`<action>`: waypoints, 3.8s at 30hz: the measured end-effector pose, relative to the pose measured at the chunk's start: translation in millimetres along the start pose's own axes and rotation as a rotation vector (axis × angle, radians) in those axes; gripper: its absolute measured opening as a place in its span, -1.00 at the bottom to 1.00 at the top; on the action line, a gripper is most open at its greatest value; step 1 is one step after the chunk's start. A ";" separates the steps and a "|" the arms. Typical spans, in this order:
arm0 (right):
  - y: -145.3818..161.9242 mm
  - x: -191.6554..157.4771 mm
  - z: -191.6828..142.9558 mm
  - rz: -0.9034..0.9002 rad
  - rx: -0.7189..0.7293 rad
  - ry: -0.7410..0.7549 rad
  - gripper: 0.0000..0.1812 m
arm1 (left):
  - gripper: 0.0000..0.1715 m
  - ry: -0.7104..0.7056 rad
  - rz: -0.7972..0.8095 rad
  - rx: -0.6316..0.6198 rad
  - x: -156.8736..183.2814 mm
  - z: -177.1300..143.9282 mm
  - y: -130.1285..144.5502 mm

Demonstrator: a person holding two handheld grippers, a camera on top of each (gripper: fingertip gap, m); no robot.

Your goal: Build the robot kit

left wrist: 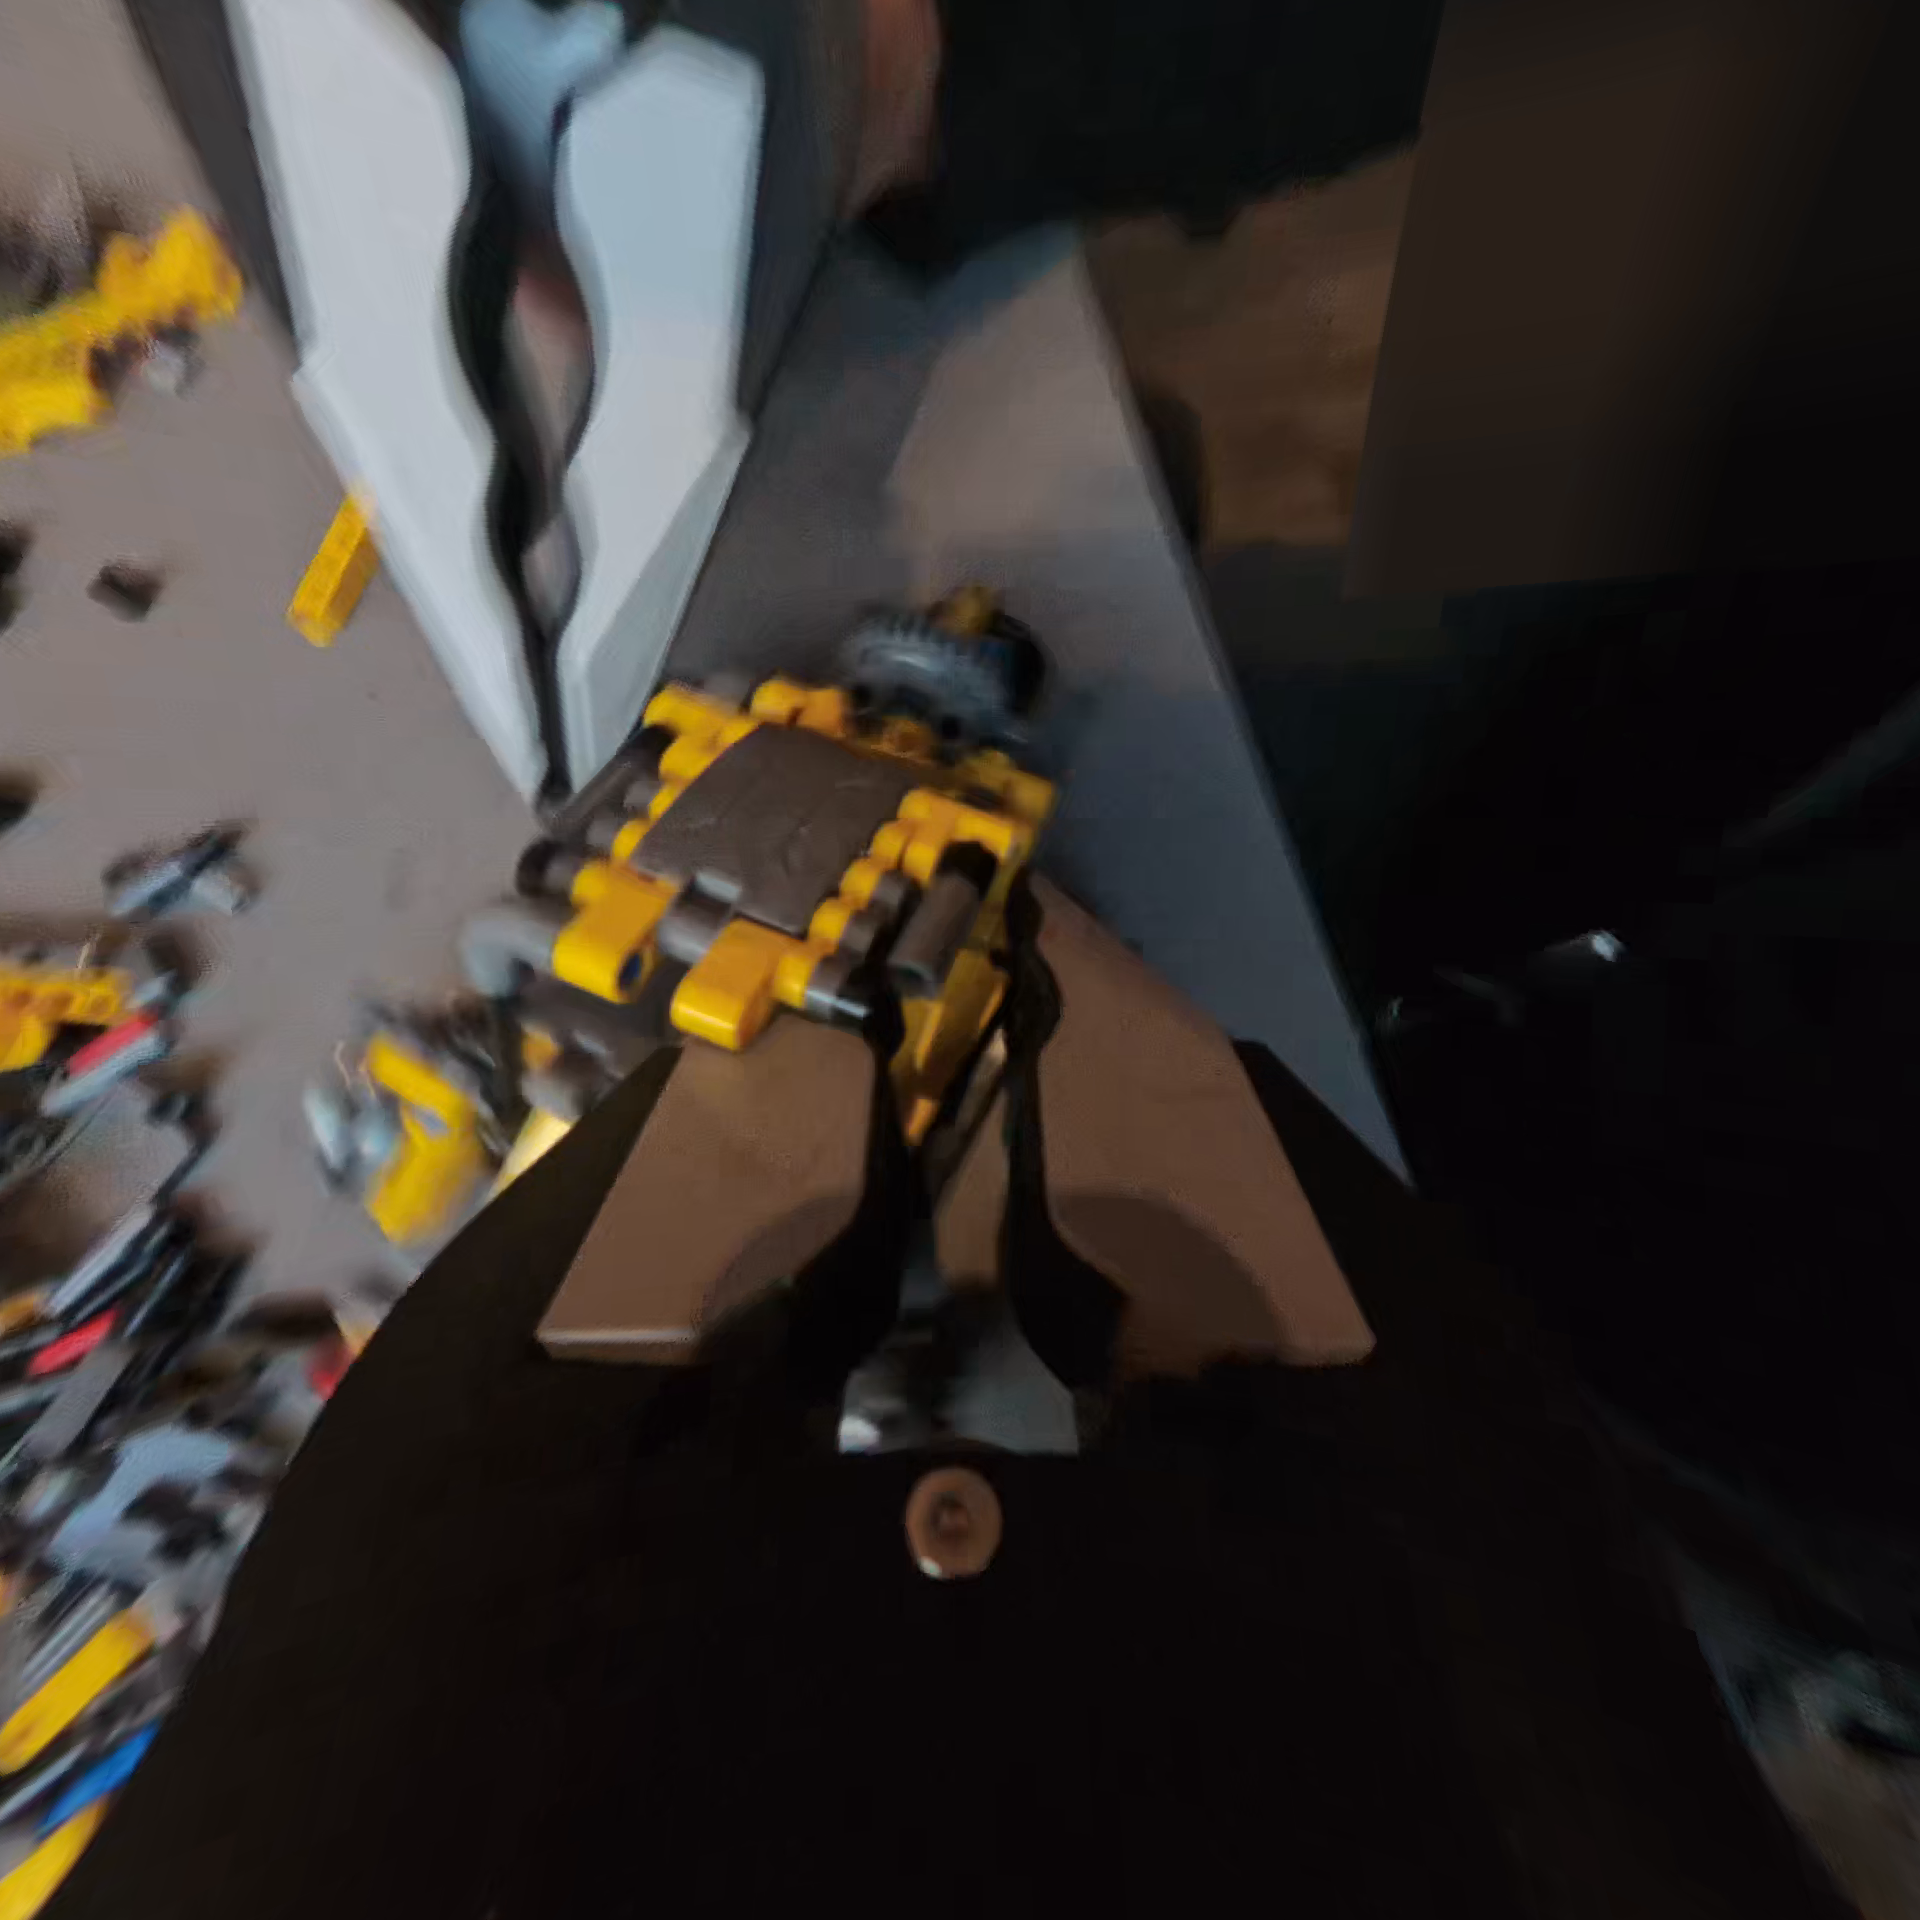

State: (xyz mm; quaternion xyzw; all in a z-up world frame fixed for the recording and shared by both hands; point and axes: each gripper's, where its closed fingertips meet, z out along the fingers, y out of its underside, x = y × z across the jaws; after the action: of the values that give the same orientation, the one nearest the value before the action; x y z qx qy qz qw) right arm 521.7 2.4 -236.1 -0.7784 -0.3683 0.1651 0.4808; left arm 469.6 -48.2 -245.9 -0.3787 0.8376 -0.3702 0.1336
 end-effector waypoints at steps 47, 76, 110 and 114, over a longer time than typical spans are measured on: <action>3.5 -38.3 -28.4 0.522 0.120 -0.031 -0.41 | -0.25 -0.452 -0.355 0.307 71.4 -78.8 71.5; -10.4 -103.9 24.1 0.350 -0.035 -0.023 -0.48 | -0.18 -0.515 -0.440 0.231 42.0 -69.0 77.5; -39.1 -106.3 11.5 -0.015 -0.072 0.242 -0.56 | 0.00 -0.398 -0.313 0.071 -1.6 -45.2 50.2; -33.8 -97.6 21.2 -0.278 -0.236 0.320 -0.60 | -0.01 -0.388 -0.285 0.121 -1.8 -45.2 49.2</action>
State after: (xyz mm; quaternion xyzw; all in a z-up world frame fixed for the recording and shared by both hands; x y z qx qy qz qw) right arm 428.9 -46.8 -226.4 -0.7873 -0.4076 -0.0723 0.4570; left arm 421.7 -1.8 -250.4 -0.5485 0.7107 -0.3552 0.2605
